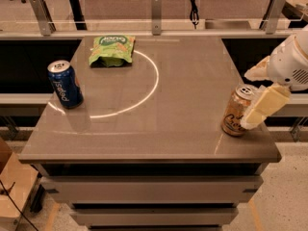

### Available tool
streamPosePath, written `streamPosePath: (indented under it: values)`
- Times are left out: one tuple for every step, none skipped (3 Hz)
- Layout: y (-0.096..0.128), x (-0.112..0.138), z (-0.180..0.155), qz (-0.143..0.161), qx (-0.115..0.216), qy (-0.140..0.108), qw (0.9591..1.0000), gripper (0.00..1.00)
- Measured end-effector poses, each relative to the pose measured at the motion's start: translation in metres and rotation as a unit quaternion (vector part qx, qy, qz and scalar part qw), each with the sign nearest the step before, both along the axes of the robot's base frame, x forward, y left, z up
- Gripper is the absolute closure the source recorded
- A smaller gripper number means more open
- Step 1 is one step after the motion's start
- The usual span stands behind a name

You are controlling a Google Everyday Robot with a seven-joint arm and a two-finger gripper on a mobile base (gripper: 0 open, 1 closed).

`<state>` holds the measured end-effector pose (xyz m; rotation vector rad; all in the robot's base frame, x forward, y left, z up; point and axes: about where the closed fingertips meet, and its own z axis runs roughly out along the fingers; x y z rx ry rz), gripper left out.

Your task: Move orange can near green rice chip bag

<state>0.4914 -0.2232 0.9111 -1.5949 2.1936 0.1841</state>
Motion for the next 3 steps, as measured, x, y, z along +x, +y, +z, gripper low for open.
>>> streamPosePath:
  values:
    - [0.0, 0.001, -0.007, -0.005, -0.004, 0.005, 1.0, 0.41]
    - [0.002, 0.002, -0.007, -0.01, -0.003, 0.006, 0.9999, 0.65]
    - [0.018, 0.004, 0.02, 0.004, 0.02, 0.0, 0.9998, 0.88]
